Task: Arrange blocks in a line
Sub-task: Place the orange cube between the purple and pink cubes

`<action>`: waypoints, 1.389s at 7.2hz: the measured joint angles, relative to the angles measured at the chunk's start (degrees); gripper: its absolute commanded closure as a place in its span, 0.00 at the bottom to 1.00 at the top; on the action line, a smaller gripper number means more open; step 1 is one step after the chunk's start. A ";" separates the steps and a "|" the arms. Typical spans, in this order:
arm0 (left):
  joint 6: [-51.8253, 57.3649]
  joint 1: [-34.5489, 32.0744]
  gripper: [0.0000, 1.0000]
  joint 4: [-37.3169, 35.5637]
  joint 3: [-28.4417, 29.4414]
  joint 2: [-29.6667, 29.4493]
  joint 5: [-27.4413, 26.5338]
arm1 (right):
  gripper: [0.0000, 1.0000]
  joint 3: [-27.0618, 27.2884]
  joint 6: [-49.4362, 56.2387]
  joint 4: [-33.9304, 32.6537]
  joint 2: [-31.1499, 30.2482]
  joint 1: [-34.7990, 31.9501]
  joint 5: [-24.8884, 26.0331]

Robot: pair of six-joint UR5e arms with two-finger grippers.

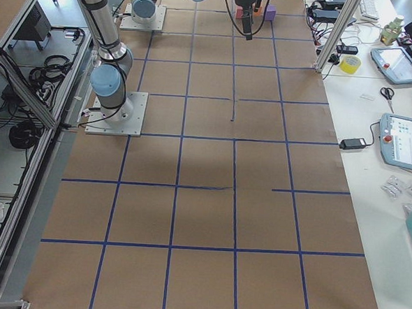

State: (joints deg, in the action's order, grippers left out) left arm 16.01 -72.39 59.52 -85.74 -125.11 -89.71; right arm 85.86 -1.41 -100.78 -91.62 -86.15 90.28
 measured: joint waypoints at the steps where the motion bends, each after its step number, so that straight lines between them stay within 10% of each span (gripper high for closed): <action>1: -1.18 -0.70 0.61 -0.04 -0.33 -0.02 -0.19 | 0.00 -0.07 0.12 0.73 -0.17 0.00 0.09; 10: 0.40 -1.23 0.60 -2.41 -1.29 -0.34 -1.55 | 0.00 0.41 0.71 7.75 -2.48 -0.59 -0.46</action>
State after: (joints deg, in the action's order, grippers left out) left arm 16.42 -73.62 57.10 -87.03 -125.45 -91.26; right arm 86.27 -0.70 -93.03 -94.09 -86.74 89.83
